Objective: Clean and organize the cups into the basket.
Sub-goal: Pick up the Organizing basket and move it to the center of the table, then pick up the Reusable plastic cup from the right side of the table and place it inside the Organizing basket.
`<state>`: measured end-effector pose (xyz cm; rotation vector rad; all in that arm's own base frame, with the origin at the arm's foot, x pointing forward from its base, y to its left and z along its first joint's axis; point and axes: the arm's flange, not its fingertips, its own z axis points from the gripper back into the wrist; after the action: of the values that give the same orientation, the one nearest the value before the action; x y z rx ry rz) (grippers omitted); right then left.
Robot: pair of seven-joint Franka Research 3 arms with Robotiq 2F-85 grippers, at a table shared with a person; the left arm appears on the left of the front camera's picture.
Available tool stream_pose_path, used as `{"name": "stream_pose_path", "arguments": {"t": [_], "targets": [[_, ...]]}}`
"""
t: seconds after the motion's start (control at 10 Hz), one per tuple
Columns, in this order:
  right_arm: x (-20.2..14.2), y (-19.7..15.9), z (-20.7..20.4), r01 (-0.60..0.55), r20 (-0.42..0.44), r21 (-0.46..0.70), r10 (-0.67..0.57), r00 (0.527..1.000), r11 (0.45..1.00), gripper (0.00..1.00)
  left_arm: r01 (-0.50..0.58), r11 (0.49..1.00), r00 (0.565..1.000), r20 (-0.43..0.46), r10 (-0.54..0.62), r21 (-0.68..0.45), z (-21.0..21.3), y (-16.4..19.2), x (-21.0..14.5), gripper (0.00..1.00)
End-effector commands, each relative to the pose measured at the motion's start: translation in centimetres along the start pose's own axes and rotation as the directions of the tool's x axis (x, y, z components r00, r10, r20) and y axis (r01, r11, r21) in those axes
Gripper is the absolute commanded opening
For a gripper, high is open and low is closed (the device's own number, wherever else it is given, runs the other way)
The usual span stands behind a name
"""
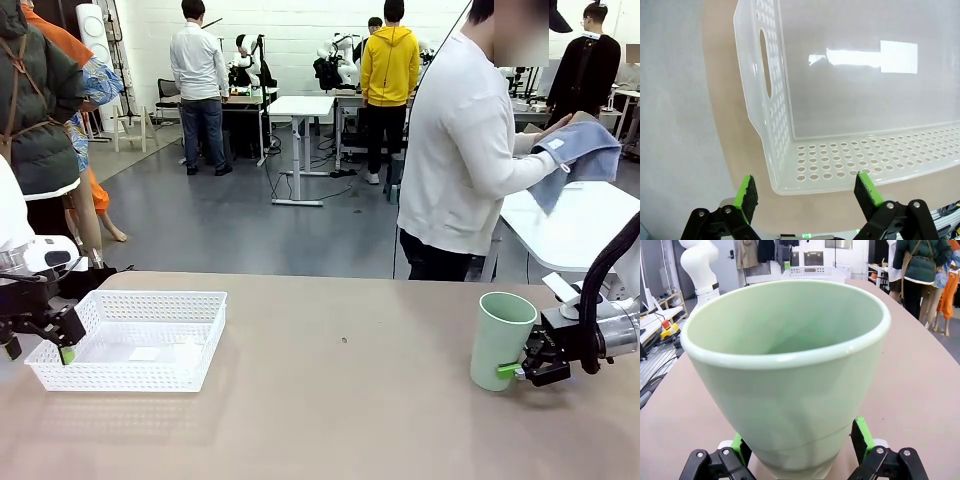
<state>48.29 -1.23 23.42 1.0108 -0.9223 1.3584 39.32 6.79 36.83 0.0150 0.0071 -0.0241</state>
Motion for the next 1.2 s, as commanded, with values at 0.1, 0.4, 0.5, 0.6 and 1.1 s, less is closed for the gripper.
{"name": "stream_pose_path", "arguments": {"t": [0.1,0.4,0.5,0.6,1.1], "targets": [[0.0,0.0,0.0,-0.01,-0.013,-0.011,0.01,1.0,1.0,1.0,-0.077,0.997,0.997,0.029,0.077,0.015,-2.0,1.0,1.0,1.0],[0.0,0.1,-0.2,-0.012,-0.012,-0.012,0.012,1.0,1.0,1.0,-0.126,0.992,0.991,0.051,0.126,0.0,-2.1,1.6,1.3,1.0],[0.0,0.0,-0.2,-0.009,-0.014,-0.01,0.009,1.0,1.0,1.0,-0.126,0.992,0.99,0.056,0.126,0.0,-1.9,1.7,1.3,1.0],[0.0,0.0,-0.3,-0.007,-0.013,-0.01,0.007,1.0,1.0,1.0,-0.123,0.992,0.991,0.057,0.123,0.003,-1.9,1.8,1.3,1.0],[-0.1,0.0,-0.2,-0.018,-0.009,-0.001,0.018,1.0,1.0,0.36,-0.113,0.994,0.992,0.056,0.113,0.0,-1.7,1.7,1.3,0.0]]}}
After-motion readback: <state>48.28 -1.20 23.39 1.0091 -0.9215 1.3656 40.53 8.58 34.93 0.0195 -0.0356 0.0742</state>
